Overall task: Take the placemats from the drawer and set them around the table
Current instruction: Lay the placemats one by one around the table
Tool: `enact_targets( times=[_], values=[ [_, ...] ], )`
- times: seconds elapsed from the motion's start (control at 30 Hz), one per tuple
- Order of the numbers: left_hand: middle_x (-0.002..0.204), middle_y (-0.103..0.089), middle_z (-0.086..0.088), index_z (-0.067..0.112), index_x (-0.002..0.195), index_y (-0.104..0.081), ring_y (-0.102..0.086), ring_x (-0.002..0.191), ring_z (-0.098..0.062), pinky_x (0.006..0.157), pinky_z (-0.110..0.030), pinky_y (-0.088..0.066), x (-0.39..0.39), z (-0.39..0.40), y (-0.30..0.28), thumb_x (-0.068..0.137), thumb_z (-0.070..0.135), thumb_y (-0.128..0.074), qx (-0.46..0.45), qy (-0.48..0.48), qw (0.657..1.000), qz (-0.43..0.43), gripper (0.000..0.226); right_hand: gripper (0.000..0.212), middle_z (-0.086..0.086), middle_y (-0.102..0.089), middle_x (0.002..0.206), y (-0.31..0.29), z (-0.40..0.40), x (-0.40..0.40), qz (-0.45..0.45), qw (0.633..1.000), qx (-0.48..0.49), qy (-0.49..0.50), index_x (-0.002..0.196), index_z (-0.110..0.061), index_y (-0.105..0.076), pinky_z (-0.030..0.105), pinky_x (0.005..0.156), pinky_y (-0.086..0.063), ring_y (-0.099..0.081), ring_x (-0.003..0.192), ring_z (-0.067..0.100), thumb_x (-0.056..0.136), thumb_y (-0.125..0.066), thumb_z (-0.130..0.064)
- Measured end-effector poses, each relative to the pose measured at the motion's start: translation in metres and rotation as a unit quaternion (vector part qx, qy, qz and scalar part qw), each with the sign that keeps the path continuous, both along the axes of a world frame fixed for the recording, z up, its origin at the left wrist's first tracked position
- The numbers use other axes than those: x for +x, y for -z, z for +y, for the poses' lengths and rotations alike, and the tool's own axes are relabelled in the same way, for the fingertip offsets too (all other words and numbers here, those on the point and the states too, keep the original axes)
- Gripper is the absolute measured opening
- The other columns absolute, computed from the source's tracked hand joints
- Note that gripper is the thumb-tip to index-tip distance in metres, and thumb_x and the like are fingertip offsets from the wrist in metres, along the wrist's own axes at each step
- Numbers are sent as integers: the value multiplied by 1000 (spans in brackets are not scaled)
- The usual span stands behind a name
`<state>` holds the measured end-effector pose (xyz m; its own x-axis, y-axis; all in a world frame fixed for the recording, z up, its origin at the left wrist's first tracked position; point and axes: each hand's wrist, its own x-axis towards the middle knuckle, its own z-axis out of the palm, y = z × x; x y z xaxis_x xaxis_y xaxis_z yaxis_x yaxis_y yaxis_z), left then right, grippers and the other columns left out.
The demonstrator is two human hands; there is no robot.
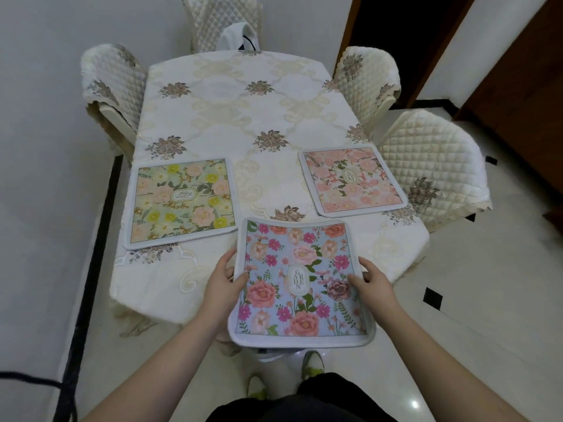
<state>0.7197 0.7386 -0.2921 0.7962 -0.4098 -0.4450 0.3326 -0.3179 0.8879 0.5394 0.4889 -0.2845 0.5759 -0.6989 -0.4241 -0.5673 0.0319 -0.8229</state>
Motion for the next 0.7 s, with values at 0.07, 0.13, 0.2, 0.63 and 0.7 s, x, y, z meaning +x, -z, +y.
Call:
enact_targets(
  times=[0.07, 0.13, 0.2, 0.63, 0.7],
  values=[
    [110, -73, -3, 34, 143, -41, -76, 84, -24, 70, -48, -62, 6, -3, -10, 95, 11, -64, -1, 9, 1000, -3, 58, 40, 1, -75, 94, -7, 1, -7, -23, 999, 12, 25, 133, -29, -51, 45, 76, -60, -75, 78, 19, 95, -60, -18],
    [110, -73, -4, 35, 142, -43, -76, 83, -25, 70, -50, -62, 10, -9, -21, 95, 12, -64, -5, 23, 1000, -7, 57, 39, 2, -75, 95, -17, 1, -14, -40, 998, 11, 43, 132, -28, -51, 46, 77, -60, -75, 78, 20, 95, -60, -19],
    [108, -74, -4, 36, 143, -43, -76, 80, -25, 69, -49, -62, 10, -20, -32, 94, 14, -66, -3, 44, 999, -17, 58, 38, 0, -74, 96, -26, 0, -23, -41, 998, -14, 47, 132, -28, -50, 36, 70, -61, -74, 77, 14, 96, -59, -20],
    [102, -75, 0, 38, 140, -45, -76, 75, -26, 66, -48, -62, -69, -139, -78, 92, 21, -69, -14, 184, 981, -61, 56, 39, 0, -72, 102, -54, -55, -160, -62, 982, -54, 173, 132, -29, -52, 32, 68, -60, -73, 78, 11, 94, -62, -22],
    [105, -74, -1, 37, 141, -45, -76, 76, -27, 64, -48, -62, -95, -163, -83, 92, 23, -71, -17, 205, 977, -53, 57, 39, 0, -72, 101, -57, -67, -193, -67, 977, -58, 193, 131, -29, -52, 31, 67, -60, -73, 76, 9, 94, -62, -21]
  ],
)
